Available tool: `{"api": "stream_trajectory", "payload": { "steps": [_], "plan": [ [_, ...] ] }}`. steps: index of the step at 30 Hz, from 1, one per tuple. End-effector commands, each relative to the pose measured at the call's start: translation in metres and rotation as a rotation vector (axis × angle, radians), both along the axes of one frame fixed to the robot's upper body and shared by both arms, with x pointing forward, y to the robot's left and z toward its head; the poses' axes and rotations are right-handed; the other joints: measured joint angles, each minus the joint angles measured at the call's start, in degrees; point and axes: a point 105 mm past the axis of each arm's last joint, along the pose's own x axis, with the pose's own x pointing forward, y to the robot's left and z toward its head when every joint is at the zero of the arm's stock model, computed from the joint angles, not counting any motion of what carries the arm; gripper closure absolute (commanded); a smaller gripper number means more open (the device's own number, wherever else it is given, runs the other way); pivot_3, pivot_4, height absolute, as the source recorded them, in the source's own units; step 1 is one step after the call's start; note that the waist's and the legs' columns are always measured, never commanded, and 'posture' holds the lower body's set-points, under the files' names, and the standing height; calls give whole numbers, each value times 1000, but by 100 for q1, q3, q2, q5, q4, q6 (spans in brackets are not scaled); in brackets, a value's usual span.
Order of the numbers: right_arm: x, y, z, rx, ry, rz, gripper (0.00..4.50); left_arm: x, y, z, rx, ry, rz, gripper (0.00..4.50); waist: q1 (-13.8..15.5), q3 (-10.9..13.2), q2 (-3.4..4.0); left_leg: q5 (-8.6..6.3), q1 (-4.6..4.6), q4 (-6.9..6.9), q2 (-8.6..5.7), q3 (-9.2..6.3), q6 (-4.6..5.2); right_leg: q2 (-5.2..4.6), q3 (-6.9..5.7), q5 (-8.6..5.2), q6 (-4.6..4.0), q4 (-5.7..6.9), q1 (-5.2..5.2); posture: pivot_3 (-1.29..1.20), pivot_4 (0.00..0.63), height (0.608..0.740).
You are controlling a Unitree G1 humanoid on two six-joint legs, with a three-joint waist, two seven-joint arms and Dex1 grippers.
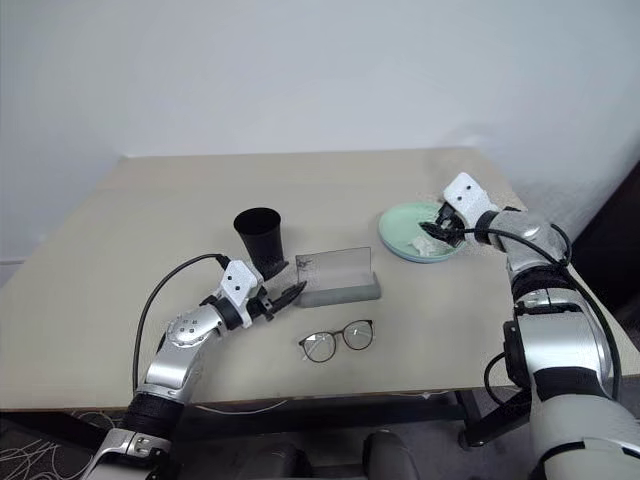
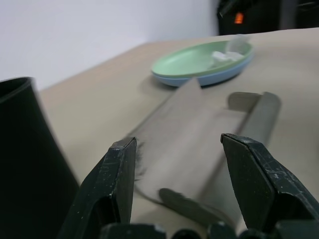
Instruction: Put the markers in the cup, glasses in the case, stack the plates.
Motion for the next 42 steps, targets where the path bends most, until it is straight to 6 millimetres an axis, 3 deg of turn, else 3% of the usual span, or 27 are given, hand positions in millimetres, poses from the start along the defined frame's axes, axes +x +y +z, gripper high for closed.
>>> {"api": "stream_trajectory", "payload": {
  "steps": [1,7,16,23,35,42],
  "plan": [
    [-23,5,5,62,37,173,1140,-3,-9,17,-20,-17,-87,1662,1,0,-1,0,0,0,1,-1,0,0,0,0,0,1,0,0,0,733],
    [-55,1,-26,92,174,246,1140,-13,-22,20,-25,89,-266,1662,6,1,1,0,-2,4,4,1,0,-4,2,-1,0,4,-1,0,0,733],
    [-57,3,-41,105,181,194,1140,-8,-29,20,58,242,-450,1662,2,2,0,4,3,10,-4,5,-7,3,1,-1,-1,11,-2,0,0,733],
    [-54,5,-46,107,177,174,1140,-2,-32,20,179,257,-569,1662,3,2,-1,4,-4,10,-12,1,-6,2,3,-2,-1,5,-4,0,0,733],
    [-51,11,-48,122,144,153,1140,-14,-50,15,307,333,-799,1662,3,3,-3,4,-5,10,-10,-1,-5,1,4,-2,0,4,-4,0,0,733],
    [-51,12,-49,139,128,136,1140,-18,-56,8,337,379,-832,1662,2,3,-3,4,-6,9,-9,-3,-3,1,5,-2,0,6,-5,0,0,733]
  ]
}}
